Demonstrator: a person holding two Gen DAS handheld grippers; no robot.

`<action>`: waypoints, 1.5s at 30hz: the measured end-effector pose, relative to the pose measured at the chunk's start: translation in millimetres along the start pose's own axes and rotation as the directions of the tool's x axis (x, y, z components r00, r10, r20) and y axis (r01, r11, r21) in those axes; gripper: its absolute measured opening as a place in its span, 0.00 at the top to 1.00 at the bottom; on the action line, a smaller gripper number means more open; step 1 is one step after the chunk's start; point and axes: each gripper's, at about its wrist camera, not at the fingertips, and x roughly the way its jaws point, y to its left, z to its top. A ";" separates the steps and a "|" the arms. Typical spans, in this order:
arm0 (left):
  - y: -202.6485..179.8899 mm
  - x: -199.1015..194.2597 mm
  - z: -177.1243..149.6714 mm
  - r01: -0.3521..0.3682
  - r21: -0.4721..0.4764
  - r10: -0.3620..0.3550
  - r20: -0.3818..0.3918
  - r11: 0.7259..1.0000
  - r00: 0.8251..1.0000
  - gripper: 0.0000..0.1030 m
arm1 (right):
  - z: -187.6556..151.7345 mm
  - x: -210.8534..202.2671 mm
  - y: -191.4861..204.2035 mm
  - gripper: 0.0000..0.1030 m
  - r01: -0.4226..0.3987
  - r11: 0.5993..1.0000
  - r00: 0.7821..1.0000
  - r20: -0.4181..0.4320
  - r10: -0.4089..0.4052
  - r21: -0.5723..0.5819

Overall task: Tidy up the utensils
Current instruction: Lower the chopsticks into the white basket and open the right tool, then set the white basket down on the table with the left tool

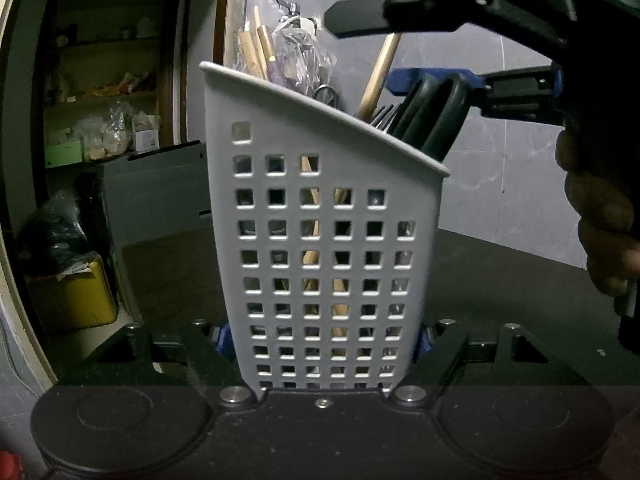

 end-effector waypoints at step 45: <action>-16.0 -237.0 -53.4 -0.277 -0.154 0.279 -0.009 0.948 0.960 0.01 | -80.9 -191.7 120.9 0.00 0.512 0.857 0.815 -0.281 -0.507 -0.062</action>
